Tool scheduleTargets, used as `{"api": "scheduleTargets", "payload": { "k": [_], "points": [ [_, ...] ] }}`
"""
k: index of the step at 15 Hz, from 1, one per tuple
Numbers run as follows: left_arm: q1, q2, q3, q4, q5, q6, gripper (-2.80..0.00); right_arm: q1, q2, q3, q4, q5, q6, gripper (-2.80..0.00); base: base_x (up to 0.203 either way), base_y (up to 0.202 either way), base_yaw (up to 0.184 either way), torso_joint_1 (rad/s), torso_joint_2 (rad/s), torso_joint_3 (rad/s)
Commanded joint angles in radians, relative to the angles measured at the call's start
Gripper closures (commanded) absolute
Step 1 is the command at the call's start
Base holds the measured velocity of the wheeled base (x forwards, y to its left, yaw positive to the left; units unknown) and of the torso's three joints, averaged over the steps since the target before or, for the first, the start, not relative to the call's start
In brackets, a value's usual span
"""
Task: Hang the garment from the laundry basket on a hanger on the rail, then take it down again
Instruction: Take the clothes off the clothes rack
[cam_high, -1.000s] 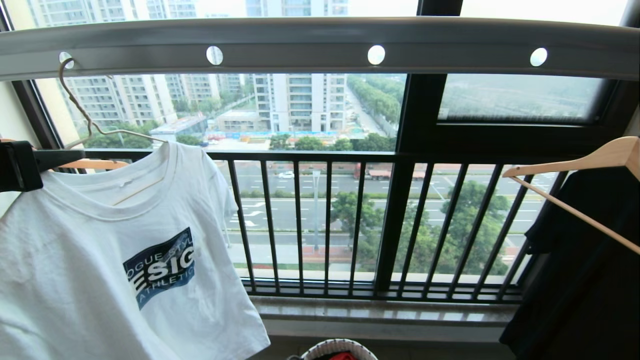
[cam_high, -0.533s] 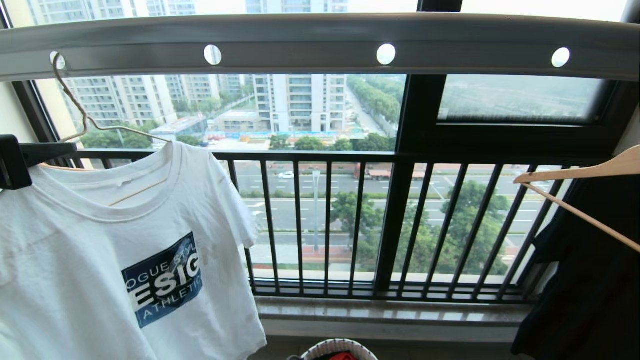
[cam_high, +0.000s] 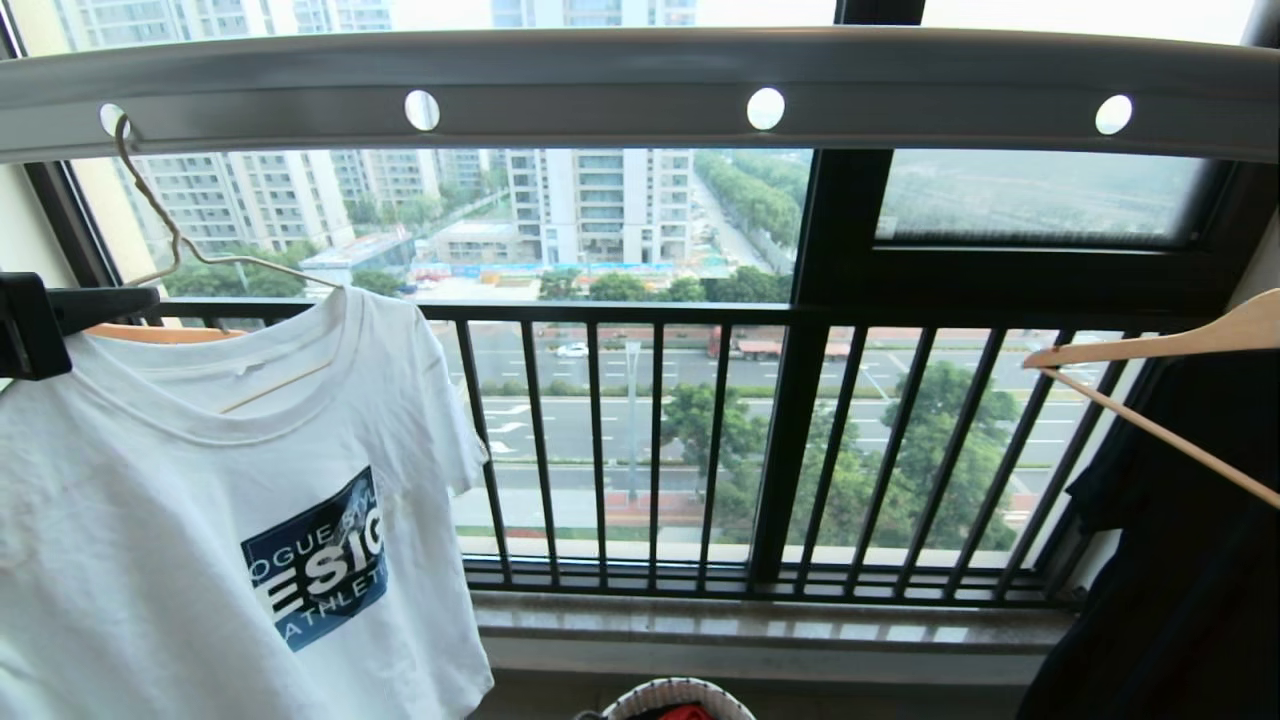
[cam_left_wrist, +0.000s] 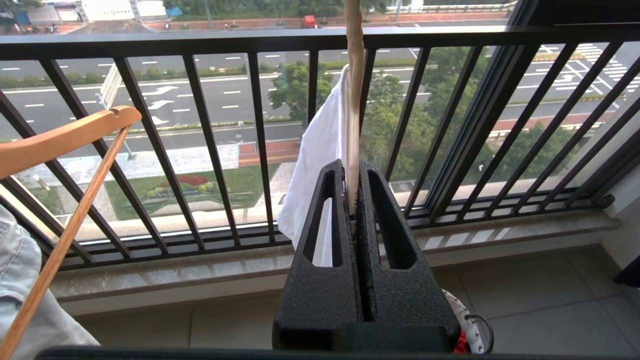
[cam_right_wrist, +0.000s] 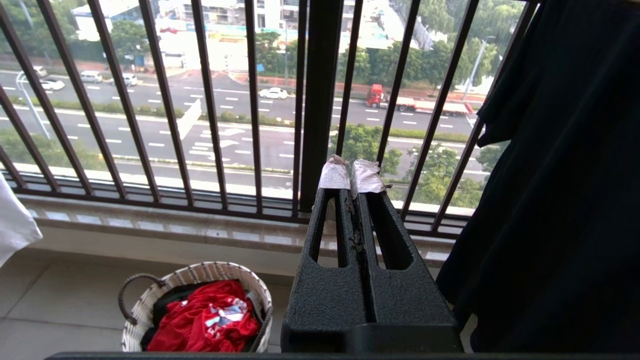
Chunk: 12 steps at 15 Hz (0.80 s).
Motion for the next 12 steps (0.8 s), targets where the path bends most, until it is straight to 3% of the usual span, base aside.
{"api": "scheduleTargets", "payload": {
  "k": [1,12],
  "points": [
    [0.000,0.038,0.043,-0.109,-0.004,-0.002,0.00,0.000,0.001,0.000,0.001,0.000,-0.001,0.00,0.000,0.000,0.000,0.000,0.00,0.000],
    [-0.003,0.299,0.242,-0.820,-0.013,-0.151,0.00,0.000,0.001,0.000,0.000,0.000,-0.001,0.00,0.000,0.000,0.000,0.000,0.00,0.000]
  ]
}}
